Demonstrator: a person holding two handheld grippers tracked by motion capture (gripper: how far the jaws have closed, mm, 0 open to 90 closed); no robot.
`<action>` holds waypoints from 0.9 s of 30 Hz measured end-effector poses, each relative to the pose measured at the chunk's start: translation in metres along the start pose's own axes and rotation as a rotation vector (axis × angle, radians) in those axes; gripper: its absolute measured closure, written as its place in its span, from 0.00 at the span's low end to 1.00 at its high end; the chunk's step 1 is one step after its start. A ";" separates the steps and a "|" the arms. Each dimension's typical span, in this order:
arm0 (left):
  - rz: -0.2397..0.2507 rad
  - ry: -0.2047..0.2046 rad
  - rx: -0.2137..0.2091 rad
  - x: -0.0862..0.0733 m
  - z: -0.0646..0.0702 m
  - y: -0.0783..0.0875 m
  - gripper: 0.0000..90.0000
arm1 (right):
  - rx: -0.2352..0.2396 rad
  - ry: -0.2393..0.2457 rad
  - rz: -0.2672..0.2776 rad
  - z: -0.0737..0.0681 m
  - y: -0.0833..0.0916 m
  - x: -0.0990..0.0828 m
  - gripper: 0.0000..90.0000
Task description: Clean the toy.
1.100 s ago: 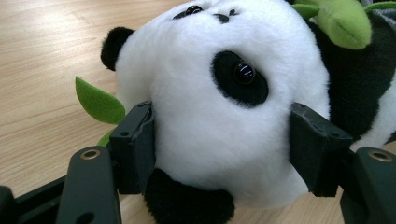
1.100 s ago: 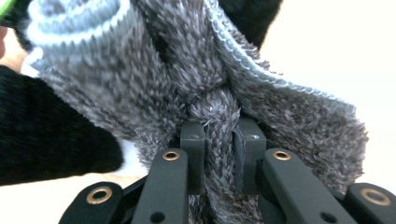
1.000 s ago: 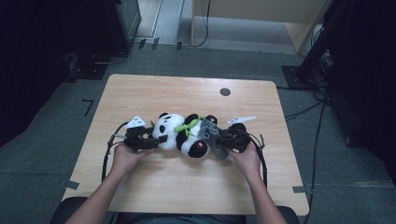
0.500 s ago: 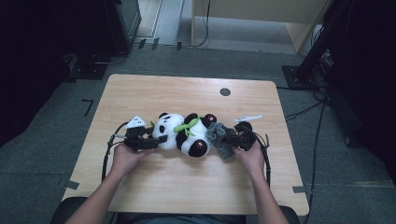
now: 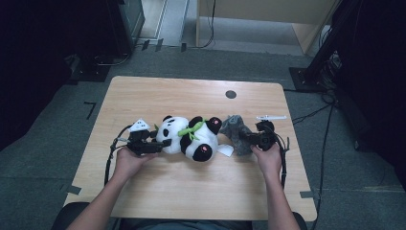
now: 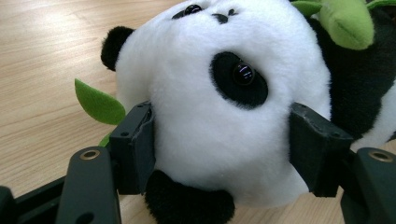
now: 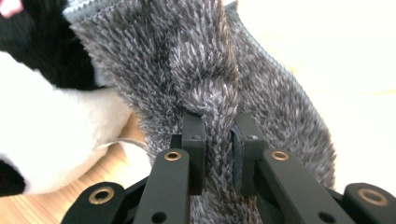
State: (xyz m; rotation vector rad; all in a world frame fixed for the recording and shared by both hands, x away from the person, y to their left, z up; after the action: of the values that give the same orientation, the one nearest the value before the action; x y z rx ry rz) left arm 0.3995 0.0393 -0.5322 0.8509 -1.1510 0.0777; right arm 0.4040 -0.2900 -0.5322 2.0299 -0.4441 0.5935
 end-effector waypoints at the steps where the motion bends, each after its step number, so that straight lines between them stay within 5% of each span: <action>1: 0.000 0.000 0.000 0.000 0.000 0.000 0.35 | 0.000 0.003 0.014 0.000 0.003 0.002 0.88; 6: -0.002 -0.001 0.001 0.000 0.000 0.000 0.35 | 0.009 0.047 0.070 -0.014 0.019 0.015 0.88; 15: -0.001 -0.004 0.009 0.000 0.001 0.000 0.34 | 0.111 0.182 0.158 -0.078 0.054 0.041 0.88; 23: 0.007 -0.008 0.013 0.000 0.001 -0.002 0.34 | 0.211 0.297 0.105 -0.134 0.037 0.034 0.88; 27: 0.015 -0.005 0.010 0.000 0.000 -0.003 0.34 | 0.220 0.331 0.032 -0.145 0.014 0.022 0.88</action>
State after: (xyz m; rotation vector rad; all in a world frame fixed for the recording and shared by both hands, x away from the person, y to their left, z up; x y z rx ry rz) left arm 0.4006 0.0371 -0.5334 0.8519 -1.1627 0.0946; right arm 0.3814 -0.1725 -0.4465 2.0800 -0.2204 1.0155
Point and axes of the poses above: each handheld gripper's, and its own axes: y roughly backward along the jaws, x roughly out of its top, z roughly to its right, the point moved 9 cm from there along -y, roughly forward along the jaws, and after that the axes turned 8 degrees about -y, right-handed, at the moved point
